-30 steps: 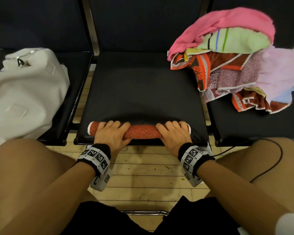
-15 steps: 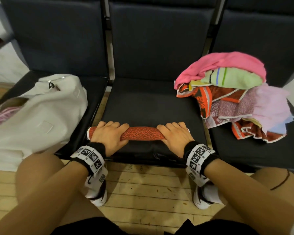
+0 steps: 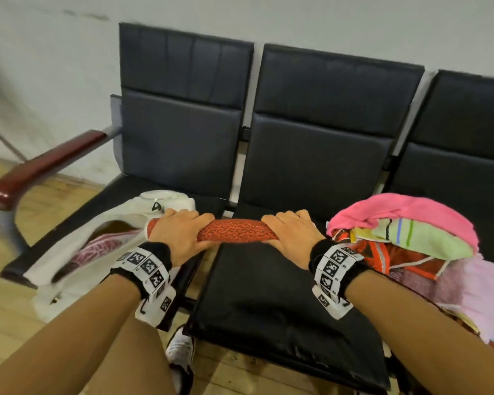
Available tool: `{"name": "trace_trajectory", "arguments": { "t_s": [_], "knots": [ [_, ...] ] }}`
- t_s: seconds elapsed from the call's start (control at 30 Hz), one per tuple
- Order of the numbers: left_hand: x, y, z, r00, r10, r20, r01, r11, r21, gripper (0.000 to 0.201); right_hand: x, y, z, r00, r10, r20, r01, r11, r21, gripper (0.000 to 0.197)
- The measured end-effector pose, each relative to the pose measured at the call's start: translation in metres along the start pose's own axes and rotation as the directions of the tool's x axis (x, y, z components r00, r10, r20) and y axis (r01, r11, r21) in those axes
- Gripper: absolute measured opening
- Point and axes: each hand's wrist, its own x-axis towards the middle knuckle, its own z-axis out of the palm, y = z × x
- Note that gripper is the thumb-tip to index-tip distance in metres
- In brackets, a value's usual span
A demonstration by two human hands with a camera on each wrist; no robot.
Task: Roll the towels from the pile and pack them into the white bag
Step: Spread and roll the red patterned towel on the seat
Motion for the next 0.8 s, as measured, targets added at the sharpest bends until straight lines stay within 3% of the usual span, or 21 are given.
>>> {"name": "trace_trajectory", "arguments": {
  "t_s": [0.17,0.33,0.5,0.63,0.8],
  "knots": [
    [-0.014,-0.052,-0.019,0.997,-0.081,-0.02,0.081,0.997,-0.003,0.051,0.059,-0.027,-0.018,0.995,-0.098,0.022,0.097,0.995,0.03,0.036],
    [-0.033,-0.106,-0.02,0.982,-0.186,-0.012,0.186,0.982,-0.021,0.07,0.12,-0.064,-0.013,0.984,-0.175,0.026,0.174,0.984,0.046,0.031],
    [-0.049,-0.148,-0.005,0.949,-0.313,0.036,0.315,0.945,-0.091,0.069,0.172,-0.095,-0.002,0.968,-0.25,0.031,0.25,0.968,0.008,0.033],
    [-0.048,-0.169,0.016,0.923,-0.373,0.092,0.384,0.904,-0.189,0.082,0.202,-0.108,0.009,0.962,-0.257,0.094,0.258,0.966,0.009,0.034],
    [-0.047,-0.179,0.037,0.894,-0.418,0.163,0.448,0.81,-0.379,0.042,0.231,-0.114,0.021,0.956,-0.261,0.133,0.266,0.964,-0.015,0.036]
  ]
}}
